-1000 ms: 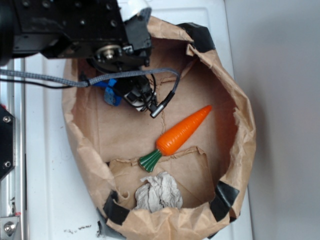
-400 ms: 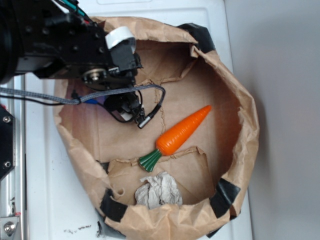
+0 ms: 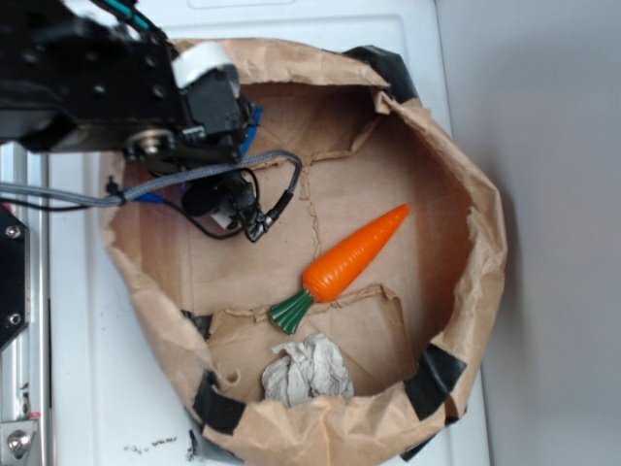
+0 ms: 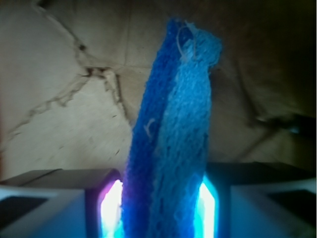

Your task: Grab the blue sponge.

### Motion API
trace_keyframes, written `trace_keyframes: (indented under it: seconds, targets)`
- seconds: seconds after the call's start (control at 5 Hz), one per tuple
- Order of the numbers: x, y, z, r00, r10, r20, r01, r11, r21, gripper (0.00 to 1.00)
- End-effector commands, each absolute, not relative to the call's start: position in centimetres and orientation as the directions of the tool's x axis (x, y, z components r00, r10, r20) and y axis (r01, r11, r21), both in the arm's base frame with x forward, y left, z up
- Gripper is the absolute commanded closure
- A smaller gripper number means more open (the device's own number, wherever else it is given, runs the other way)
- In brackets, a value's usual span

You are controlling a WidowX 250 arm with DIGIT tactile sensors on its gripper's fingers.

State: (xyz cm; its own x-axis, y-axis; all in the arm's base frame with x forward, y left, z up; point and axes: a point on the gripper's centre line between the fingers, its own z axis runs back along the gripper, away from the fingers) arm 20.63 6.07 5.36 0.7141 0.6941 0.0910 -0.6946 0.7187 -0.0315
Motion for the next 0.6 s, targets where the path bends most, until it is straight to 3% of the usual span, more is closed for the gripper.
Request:
trace_keyframes:
  seconds: [0.0, 0.2, 0.4]
  targets:
    - [21.1, 5.9, 15.7, 0.753, 0.653, 0.08, -0.634, 0.753, -0.174, 1.0]
    - [21.4, 5.7, 20.3, 0.748, 0.657, 0.095, -0.641, 0.752, -0.152, 1.0]
    - [21.8, 6.9, 21.2, 0.779, 0.614, 0.126, -0.594, 0.787, -0.165, 1.0]
